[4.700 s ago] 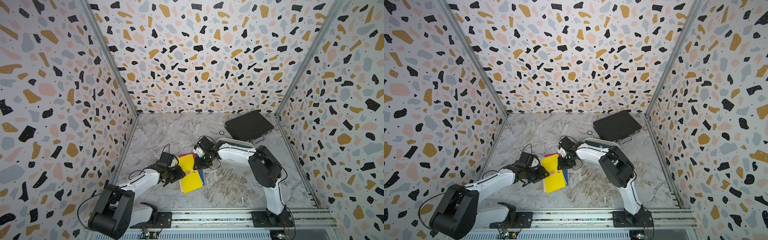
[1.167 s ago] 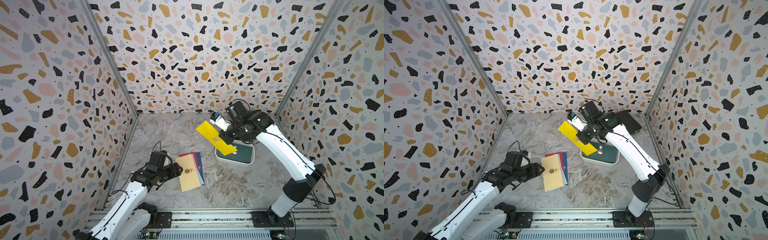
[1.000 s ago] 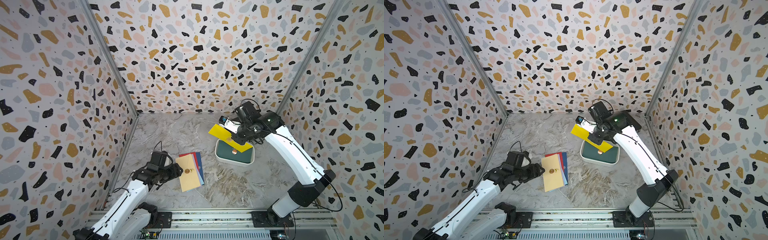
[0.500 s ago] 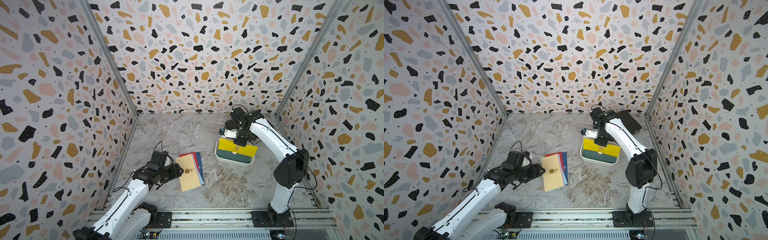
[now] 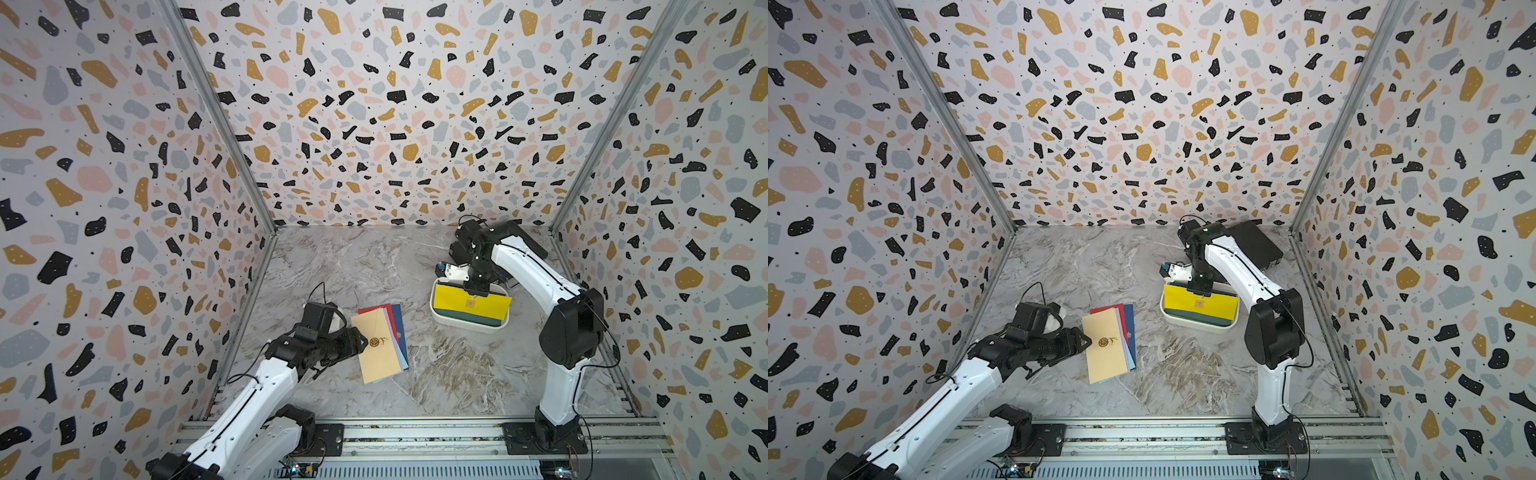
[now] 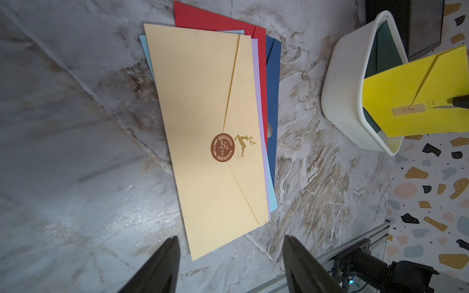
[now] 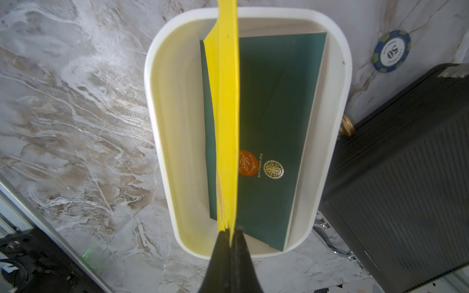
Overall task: Put the sealed envelopes into the storage box
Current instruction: Place the envelope in the storage box.
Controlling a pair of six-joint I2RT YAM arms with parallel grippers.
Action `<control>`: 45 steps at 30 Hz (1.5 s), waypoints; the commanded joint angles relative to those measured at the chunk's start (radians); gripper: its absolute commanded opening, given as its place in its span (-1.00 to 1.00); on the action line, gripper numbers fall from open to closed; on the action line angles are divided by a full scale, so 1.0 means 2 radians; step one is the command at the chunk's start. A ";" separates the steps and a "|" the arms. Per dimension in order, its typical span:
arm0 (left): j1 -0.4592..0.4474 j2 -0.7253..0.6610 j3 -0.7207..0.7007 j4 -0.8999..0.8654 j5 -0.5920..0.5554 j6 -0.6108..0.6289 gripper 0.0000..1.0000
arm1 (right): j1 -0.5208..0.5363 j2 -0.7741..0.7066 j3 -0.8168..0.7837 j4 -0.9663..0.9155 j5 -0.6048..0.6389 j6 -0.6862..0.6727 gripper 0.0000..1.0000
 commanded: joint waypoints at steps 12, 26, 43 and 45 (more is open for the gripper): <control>0.000 0.003 0.003 0.006 0.003 0.013 0.38 | -0.015 0.005 0.007 0.001 0.006 0.015 -0.58; 0.001 0.075 -0.009 0.048 -0.047 0.013 0.36 | -0.006 -0.103 -0.078 0.187 -0.102 0.407 -0.29; 0.000 0.209 -0.042 0.164 -0.034 0.009 -0.07 | 0.195 -0.011 -0.172 0.400 -0.181 0.709 -0.46; 0.001 0.211 -0.044 0.165 -0.033 0.009 -0.08 | 0.199 0.015 -0.155 0.394 -0.180 0.709 -0.45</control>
